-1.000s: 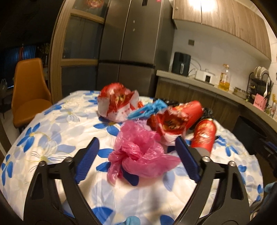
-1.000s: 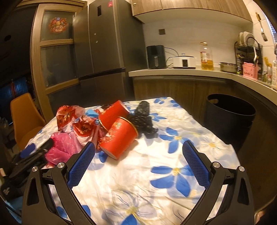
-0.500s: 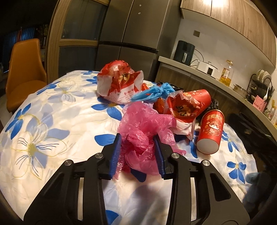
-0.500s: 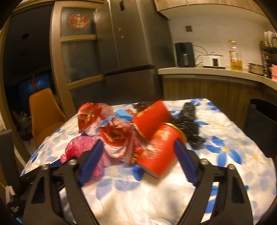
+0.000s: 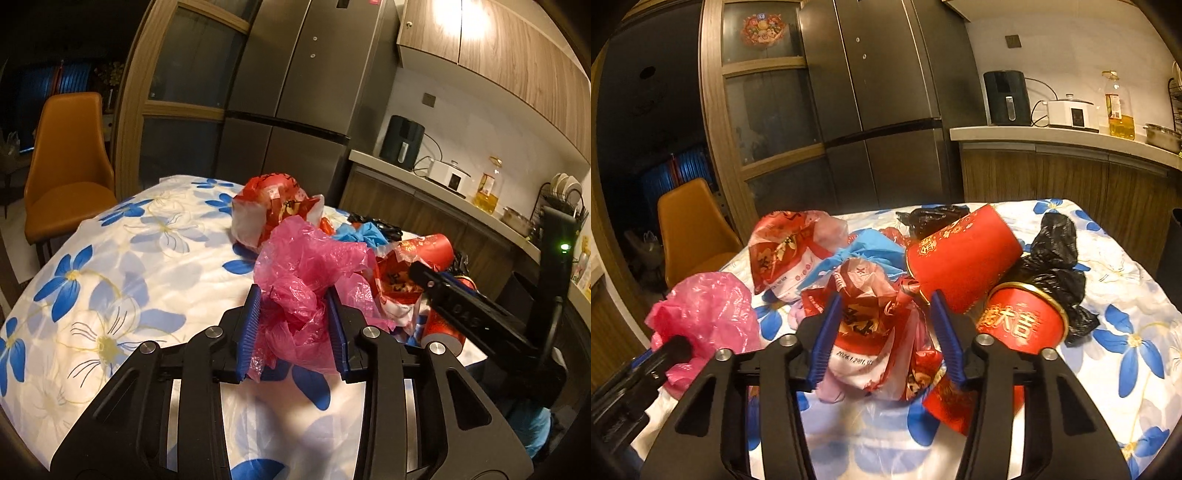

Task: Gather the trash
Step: 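Grasp the pink plastic bag with the left tool while the right tool grasps a red snack bag, then carry the pink bag and red snack bag over the black bin with both tools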

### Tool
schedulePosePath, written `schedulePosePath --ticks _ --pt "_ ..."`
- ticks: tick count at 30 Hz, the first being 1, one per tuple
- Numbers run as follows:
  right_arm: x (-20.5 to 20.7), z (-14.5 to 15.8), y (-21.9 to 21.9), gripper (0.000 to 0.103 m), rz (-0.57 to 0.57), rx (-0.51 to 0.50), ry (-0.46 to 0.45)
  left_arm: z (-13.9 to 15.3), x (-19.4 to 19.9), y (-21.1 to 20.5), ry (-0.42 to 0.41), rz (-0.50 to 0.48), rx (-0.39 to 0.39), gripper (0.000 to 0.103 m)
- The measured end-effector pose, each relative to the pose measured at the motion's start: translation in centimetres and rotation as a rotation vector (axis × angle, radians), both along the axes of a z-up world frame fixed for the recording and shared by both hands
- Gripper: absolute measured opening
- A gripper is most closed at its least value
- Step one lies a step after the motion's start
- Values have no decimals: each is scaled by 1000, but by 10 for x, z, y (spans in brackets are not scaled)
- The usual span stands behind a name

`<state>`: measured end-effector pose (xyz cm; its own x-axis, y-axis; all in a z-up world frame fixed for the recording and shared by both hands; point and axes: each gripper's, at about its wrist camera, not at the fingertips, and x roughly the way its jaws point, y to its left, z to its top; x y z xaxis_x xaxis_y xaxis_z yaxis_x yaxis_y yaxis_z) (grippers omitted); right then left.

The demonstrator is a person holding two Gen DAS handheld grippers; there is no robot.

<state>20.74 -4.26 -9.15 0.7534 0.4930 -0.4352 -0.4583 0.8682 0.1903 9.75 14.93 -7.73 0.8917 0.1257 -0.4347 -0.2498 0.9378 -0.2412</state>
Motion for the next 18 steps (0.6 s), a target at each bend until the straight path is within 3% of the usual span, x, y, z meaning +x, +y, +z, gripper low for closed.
schedulePosePath --ticks 2,4,9,18 --pt "5 -4 1 39 8 4 14 0 3 0 3 -6 0 34" --pt "9 -7 1 25 25 16 35 0 6 0 4 -9 0 34" --pt "9 -10 3 10 51 25 42 0 7 -1 4 -17 4 34" --pt "-19 23 -12 8 82 93 -40 17 -3 -5 -33 -1 26 34"
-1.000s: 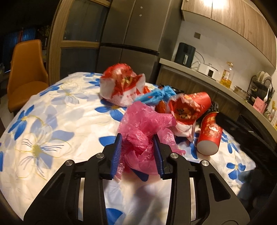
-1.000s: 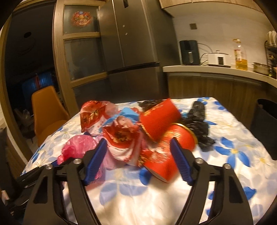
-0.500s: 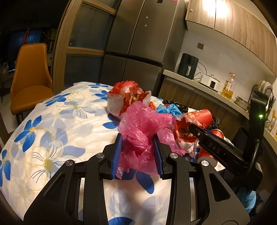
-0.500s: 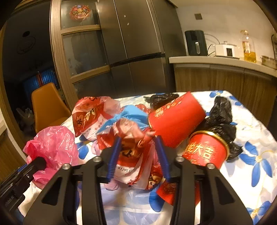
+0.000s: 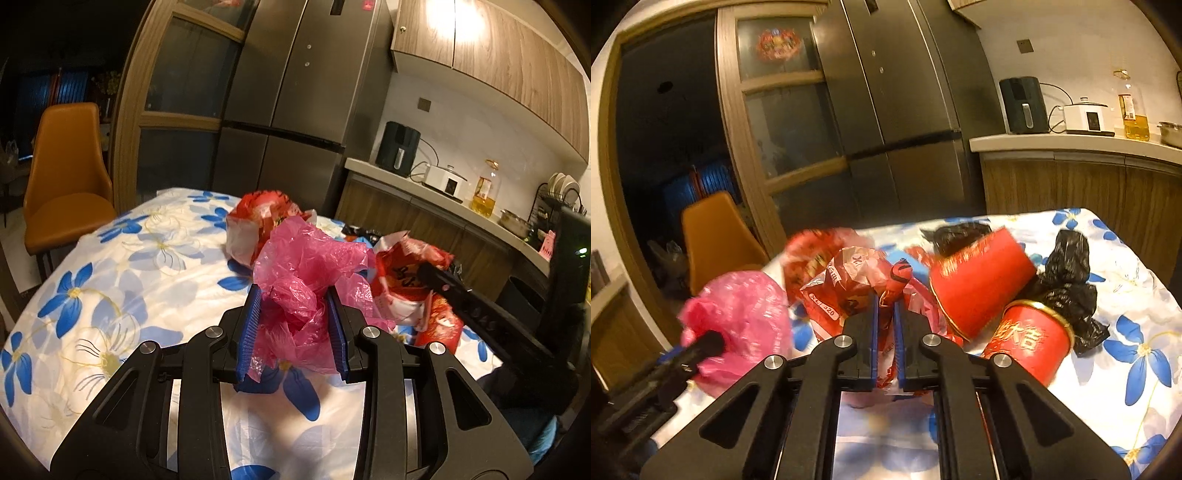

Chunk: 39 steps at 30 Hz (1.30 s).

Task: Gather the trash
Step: 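Carry the pink bag and red snack bag over the black bin with both tools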

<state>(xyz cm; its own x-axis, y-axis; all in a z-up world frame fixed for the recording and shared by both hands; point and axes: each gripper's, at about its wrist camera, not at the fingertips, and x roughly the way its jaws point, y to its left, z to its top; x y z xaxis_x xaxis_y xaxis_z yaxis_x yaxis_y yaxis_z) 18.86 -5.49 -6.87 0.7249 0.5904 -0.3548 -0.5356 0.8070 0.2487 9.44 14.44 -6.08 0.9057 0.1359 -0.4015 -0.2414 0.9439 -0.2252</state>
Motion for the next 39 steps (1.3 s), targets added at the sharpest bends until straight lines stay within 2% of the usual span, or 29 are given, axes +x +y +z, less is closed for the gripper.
schedulePosePath --ticks 8,17,32,39 --pt "-32 32 -30 8 -6 60 -76 29 -12 -20 -56 -13 49 34" --pt "-46 47 -91 8 -110 71 -113 50 -5 -70 -103 -111 81 34" --pt "-45 49 -216 8 -379 70 -152 60 44 -199 -140 -357 117 34" --pt "-30 47 -273 8 -550 52 -178 68 81 -272 -179 -488 132 34"
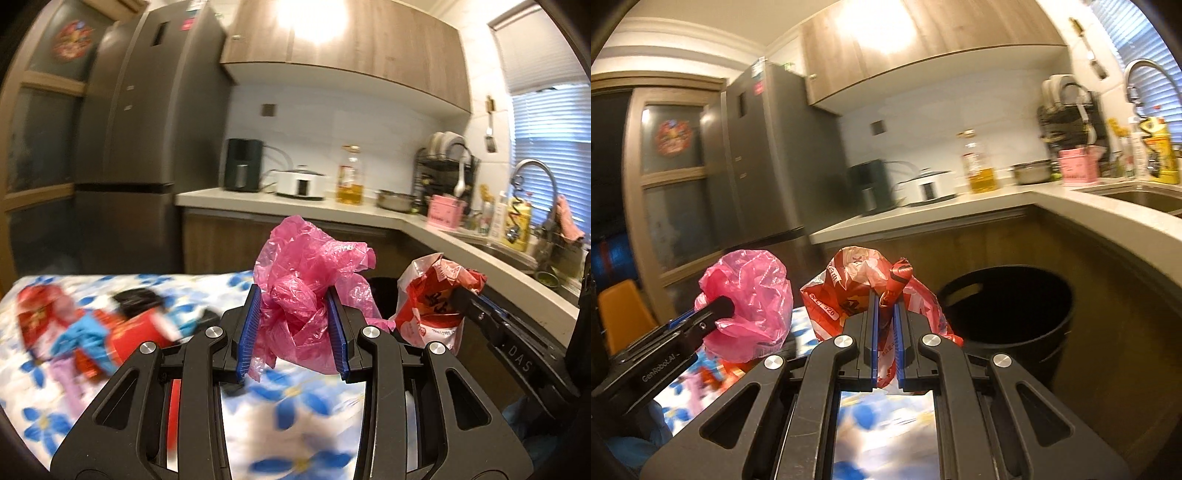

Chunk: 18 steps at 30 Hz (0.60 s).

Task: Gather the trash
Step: 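Carry the pink bag and red snack bag over the black bin with both tools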

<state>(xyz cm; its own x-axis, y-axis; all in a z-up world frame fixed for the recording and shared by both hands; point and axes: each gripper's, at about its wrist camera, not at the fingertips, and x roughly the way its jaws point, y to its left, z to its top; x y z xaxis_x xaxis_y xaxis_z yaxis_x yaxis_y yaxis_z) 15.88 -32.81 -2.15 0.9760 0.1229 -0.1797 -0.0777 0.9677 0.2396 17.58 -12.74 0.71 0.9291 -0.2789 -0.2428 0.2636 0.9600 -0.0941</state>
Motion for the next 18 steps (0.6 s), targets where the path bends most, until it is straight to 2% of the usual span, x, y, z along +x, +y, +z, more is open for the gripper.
schedulePosePath --ticks 7,18 --pt "20 -2 -47 8 -174 -51 -27 -4 41 -68 -20 -102 7 34" --pt "48 -8 -86 8 -256 -51 -31 -20 90 -130 -2 -172 -2 34"
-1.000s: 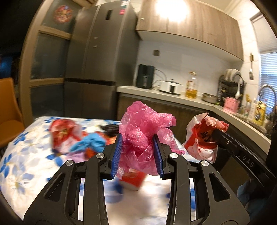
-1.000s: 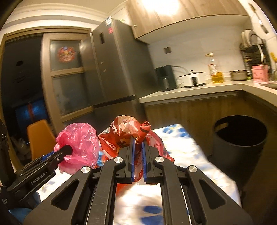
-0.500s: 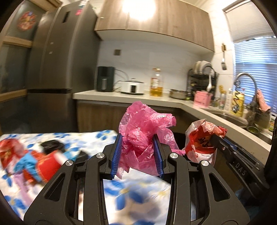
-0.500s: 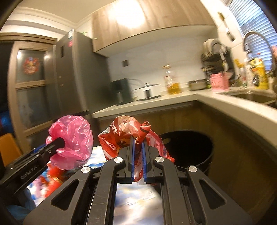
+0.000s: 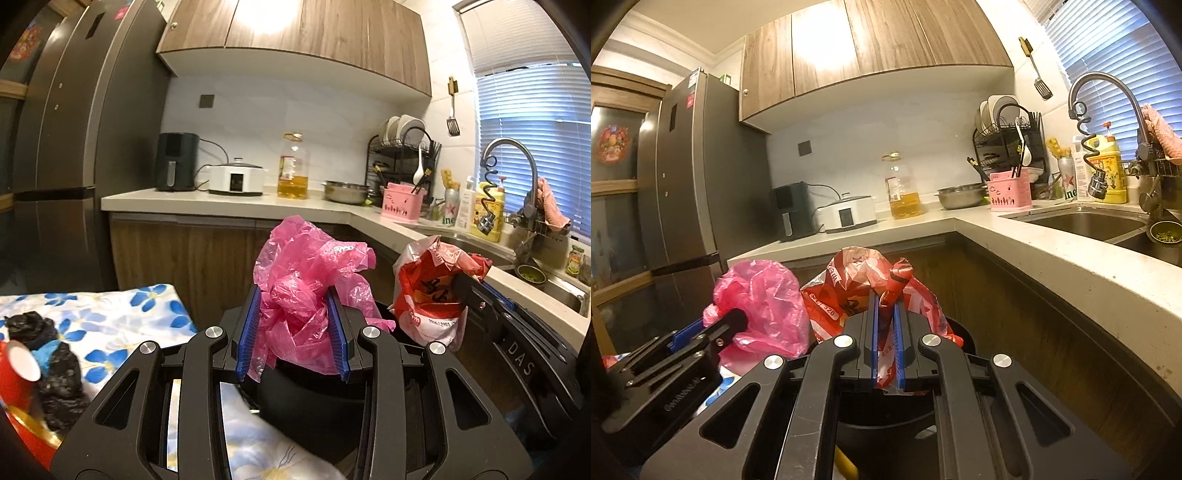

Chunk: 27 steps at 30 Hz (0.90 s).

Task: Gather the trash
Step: 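Carry the pink bag and red snack bag over the black bin with both tools, then open both tools to drop the bags into the black bin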

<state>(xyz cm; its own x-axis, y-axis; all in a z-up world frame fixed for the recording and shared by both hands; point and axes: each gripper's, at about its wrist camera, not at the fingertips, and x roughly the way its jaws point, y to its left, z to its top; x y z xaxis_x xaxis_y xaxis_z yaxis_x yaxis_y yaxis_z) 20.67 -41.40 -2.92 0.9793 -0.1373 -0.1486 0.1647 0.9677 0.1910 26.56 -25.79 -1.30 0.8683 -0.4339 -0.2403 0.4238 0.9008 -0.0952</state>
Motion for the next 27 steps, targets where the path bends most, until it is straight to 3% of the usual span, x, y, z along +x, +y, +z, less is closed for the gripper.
schedulePosePath --ticks 20,24,27 --pt "32 -10 -20 9 -8 25 42 -20 40 -27 74 -27 -20 36" --pt "37 -12 -21 11 0 25 45 -22 44 -30 86 -50 -20 43" --pt "39 -13 -24 24 3 25 48 -25 46 -30 92 -50 -27 57"
